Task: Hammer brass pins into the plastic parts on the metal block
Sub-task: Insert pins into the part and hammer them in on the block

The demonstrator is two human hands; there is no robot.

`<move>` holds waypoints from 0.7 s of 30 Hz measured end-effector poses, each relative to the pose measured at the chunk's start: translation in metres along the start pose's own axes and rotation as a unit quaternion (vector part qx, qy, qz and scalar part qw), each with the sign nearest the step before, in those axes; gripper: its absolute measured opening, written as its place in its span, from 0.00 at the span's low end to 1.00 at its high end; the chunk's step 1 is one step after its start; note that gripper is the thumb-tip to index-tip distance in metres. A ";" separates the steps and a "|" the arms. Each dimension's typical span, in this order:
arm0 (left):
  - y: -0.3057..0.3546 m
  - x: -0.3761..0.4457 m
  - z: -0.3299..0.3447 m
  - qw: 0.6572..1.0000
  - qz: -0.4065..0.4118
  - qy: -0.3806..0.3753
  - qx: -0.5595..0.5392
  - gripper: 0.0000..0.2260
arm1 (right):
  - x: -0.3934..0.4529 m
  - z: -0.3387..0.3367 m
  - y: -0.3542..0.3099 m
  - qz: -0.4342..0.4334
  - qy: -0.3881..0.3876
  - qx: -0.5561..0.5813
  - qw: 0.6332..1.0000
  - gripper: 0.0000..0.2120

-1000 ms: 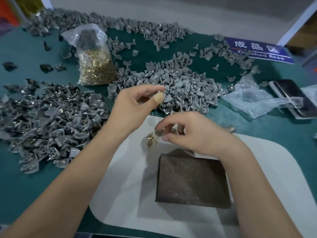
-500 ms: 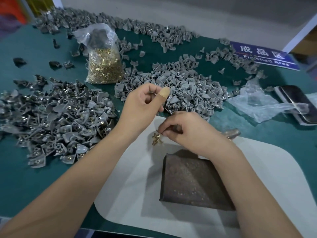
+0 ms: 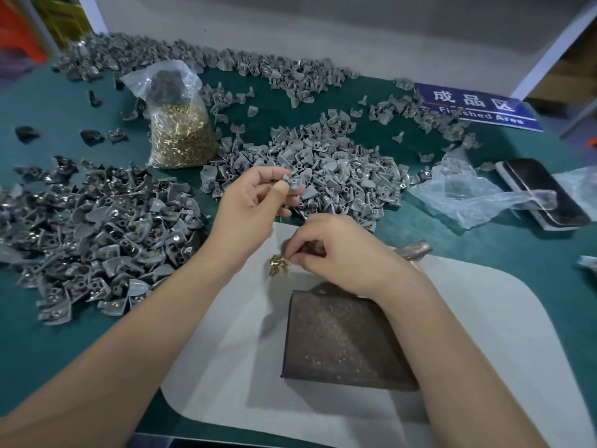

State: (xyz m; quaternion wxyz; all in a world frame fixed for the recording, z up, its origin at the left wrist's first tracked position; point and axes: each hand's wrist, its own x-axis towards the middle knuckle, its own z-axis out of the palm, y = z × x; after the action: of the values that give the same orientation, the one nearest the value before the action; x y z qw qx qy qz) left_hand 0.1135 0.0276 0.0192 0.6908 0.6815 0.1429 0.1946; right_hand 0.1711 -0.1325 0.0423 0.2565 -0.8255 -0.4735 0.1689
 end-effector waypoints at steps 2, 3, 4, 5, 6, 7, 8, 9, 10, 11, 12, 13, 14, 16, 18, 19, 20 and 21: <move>-0.002 -0.001 0.000 1.000 0.009 -0.012 0.012 0.08 | 0.000 0.001 -0.002 0.006 -0.003 -0.012 1.000 0.07; -0.003 -0.001 0.000 1.000 0.009 -0.017 0.016 0.08 | -0.001 0.001 -0.003 0.008 -0.006 -0.015 1.000 0.08; -0.003 -0.001 0.000 1.000 0.008 -0.021 0.020 0.07 | -0.002 0.000 -0.003 0.007 -0.010 -0.012 1.000 0.09; -0.004 -0.001 0.000 0.999 0.008 -0.023 0.023 0.07 | -0.003 -0.001 -0.003 0.003 -0.015 -0.003 1.000 0.09; -0.004 -0.001 0.000 0.999 0.009 -0.024 0.025 0.06 | -0.004 -0.002 -0.003 0.000 -0.020 0.010 1.000 0.09; -0.005 0.000 0.001 0.999 0.013 -0.024 0.028 0.06 | -0.005 -0.003 -0.002 0.000 -0.024 0.023 0.999 0.08; -0.006 0.001 0.000 0.999 0.016 -0.024 0.033 0.05 | -0.005 -0.003 -0.002 0.002 -0.024 0.036 0.999 0.07; -0.007 0.001 0.000 0.999 0.019 -0.023 0.038 0.05 | -0.004 -0.004 -0.002 0.007 -0.022 0.044 0.999 0.07; -0.007 0.002 0.000 0.999 0.021 -0.023 0.043 0.05 | -0.004 -0.003 -0.002 0.011 -0.017 0.048 0.999 0.06; -0.008 0.002 0.000 0.998 0.020 -0.024 0.045 0.05 | -0.002 -0.003 -0.002 0.012 -0.014 0.046 0.999 0.06; -0.008 0.003 0.000 0.998 0.017 -0.025 0.047 0.05 | -0.002 -0.002 -0.002 0.013 -0.012 0.043 0.999 0.05; -0.009 0.003 -0.001 0.998 0.014 -0.025 0.047 0.05 | -0.002 -0.001 -0.001 0.014 -0.011 0.042 0.999 0.05; -0.009 0.003 -0.001 0.998 0.011 -0.026 0.047 0.05 | -0.002 -0.001 -0.001 0.017 -0.010 0.044 0.999 0.05; -0.010 0.003 -0.001 0.998 0.006 -0.028 0.049 0.05 | -0.003 -0.001 0.001 0.024 -0.002 0.057 0.998 0.04; -0.009 0.003 -0.001 0.999 0.003 -0.028 0.045 0.06 | -0.004 0.000 0.002 0.033 0.011 0.075 0.997 0.04; -0.008 0.003 -0.001 0.999 0.002 -0.028 0.042 0.06 | -0.004 0.001 0.002 0.034 0.014 0.081 0.996 0.05; -0.007 0.003 -0.001 0.999 0.001 -0.027 0.041 0.06 | -0.004 0.002 0.002 0.033 0.013 0.081 0.996 0.05; -0.007 0.002 -0.001 0.999 -0.001 -0.026 0.041 0.06 | -0.003 0.003 0.002 0.030 0.010 0.074 0.997 0.07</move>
State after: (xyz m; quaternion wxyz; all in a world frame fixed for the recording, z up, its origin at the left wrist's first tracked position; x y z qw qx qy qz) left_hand 0.1155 0.0299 0.0128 0.6662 0.7137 0.1334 0.1705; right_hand 0.1692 -0.1352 0.0391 0.3163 -0.8199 -0.4318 0.2031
